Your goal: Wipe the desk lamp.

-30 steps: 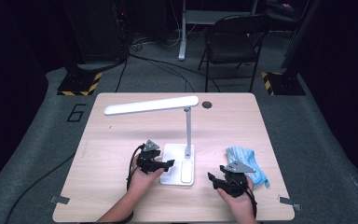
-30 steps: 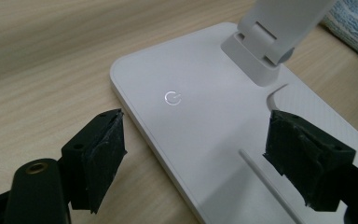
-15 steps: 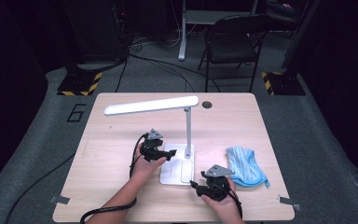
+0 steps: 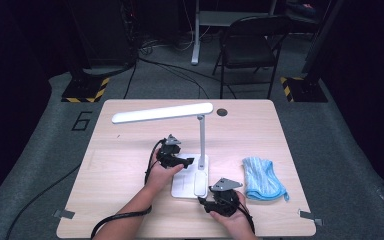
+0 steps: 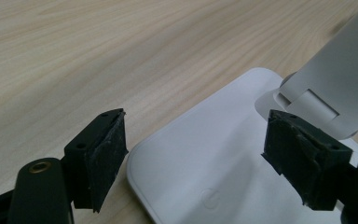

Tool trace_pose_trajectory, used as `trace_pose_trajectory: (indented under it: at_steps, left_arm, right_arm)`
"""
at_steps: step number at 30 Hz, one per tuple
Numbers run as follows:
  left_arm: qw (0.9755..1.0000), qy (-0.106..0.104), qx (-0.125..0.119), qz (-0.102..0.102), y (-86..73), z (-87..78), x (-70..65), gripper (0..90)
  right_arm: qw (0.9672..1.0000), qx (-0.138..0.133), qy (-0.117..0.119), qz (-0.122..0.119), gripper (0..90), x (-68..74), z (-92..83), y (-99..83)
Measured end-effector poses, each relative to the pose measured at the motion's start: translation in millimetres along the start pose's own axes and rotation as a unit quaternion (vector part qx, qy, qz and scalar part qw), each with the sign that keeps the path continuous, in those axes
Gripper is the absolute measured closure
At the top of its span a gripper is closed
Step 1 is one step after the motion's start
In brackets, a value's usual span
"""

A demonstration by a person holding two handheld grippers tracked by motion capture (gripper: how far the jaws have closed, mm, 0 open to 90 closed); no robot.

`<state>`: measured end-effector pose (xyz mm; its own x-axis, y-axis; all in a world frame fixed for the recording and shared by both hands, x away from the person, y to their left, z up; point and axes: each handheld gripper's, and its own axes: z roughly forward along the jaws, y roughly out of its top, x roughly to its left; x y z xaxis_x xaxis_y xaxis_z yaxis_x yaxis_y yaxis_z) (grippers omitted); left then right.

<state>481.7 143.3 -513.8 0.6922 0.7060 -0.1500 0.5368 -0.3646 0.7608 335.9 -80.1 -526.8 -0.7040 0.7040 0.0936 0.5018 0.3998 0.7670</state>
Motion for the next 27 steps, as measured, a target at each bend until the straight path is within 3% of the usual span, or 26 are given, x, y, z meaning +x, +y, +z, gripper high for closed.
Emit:
trace_pose_trajectory:
  at_steps: [1, 3, 8, 12, 15, 17, 27]
  left_arm:
    - [1.0000, 0.001, 0.002, 0.002, 0.1, 0.9, -0.3, 21.2]
    - [0.9999, -0.002, -0.010, -0.012, -1.0, 5.4, -1.9, 21.6]
    - [0.9999, -0.008, -0.004, -0.011, -1.3, 5.9, 0.1, 22.0]
    - [0.9999, 0.002, 0.010, 0.010, -1.1, 4.3, 0.6, 22.3]
    - [1.0000, -0.003, 0.007, 0.000, -1.7, 4.0, 0.4, 22.2]
    - [1.0000, 0.005, 0.005, -0.005, -2.3, 3.6, -0.8, 22.2]
    - [0.9999, 0.008, 0.012, -0.002, -8.3, -5.3, 4.7, 22.2]
  right_arm:
    - [1.0000, -0.001, 0.000, -0.002, 40.1, 0.4, 0.9, -0.2]
    - [1.0000, 0.000, 0.000, -0.002, 40.0, 1.0, 1.2, -0.6]
    - [1.0000, 0.000, 0.003, -0.008, 39.1, -0.7, 1.7, 0.0]
    - [0.9999, 0.004, 0.008, -0.005, 38.2, -3.1, 1.6, 1.2]
    - [1.0000, 0.002, 0.005, -0.004, 38.3, -4.9, 0.6, 1.9]
    - [1.0000, -0.001, 0.001, 0.006, 38.3, -6.2, -0.4, 3.0]
    - [0.9995, -0.002, -0.021, 0.022, 39.1, -23.6, -4.2, 8.2]
